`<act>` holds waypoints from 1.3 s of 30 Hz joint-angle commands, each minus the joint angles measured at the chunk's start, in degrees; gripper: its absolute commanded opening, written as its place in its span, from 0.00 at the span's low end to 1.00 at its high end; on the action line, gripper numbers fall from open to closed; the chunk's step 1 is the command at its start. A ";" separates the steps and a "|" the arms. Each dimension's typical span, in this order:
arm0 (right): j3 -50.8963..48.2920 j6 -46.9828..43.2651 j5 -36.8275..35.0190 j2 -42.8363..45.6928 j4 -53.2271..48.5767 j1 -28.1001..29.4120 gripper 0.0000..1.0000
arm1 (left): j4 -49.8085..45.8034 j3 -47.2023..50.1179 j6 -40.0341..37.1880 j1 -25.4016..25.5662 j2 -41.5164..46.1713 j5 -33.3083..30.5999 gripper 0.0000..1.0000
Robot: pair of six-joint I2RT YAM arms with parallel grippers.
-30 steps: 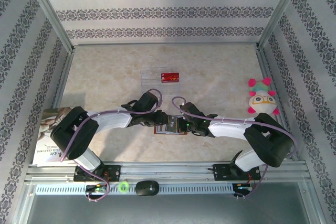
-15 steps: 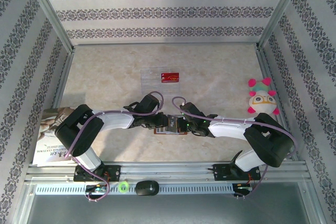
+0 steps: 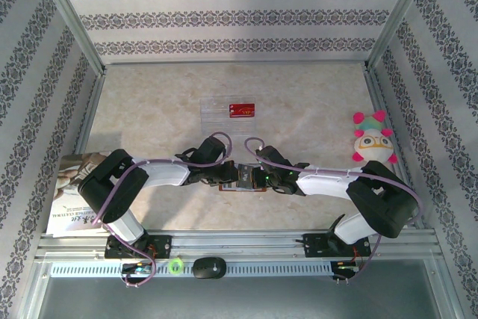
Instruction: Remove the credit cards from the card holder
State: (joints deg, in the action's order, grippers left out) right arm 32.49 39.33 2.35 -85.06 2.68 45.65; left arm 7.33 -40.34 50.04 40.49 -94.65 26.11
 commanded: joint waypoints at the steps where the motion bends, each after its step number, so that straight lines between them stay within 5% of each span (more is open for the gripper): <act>1: -1.55 1.20 0.31 -2.23 -4.91 1.06 0.04 | 0.66 2.16 0.65 0.39 2.07 -0.70 0.00; 16: -1.43 2.41 -1.74 -1.57 -7.85 0.85 0.04 | -3.79 8.86 -3.62 -6.72 16.00 0.70 0.00; 29: 7.49 -6.54 -1.12 15.40 -14.06 0.88 0.31 | 6.62 14.89 -4.82 -11.79 30.65 4.55 0.00; 31: 7.16 -7.03 3.57 18.81 -10.84 0.03 0.38 | 8.06 15.31 -4.82 -11.79 32.44 4.86 0.00; 35: 5.35 -4.17 25.71 18.19 1.79 -5.92 0.45 | 15.66 17.92 -3.83 -11.84 36.98 6.45 0.00; 39: 4.93 -1.87 33.56 14.37 8.70 -6.78 0.45 | 20.78 19.96 -2.70 -11.78 41.24 6.67 0.00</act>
State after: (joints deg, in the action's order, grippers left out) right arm 38.61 35.75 24.45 -68.73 4.19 39.07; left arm 19.84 -21.45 46.57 29.17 -55.77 31.35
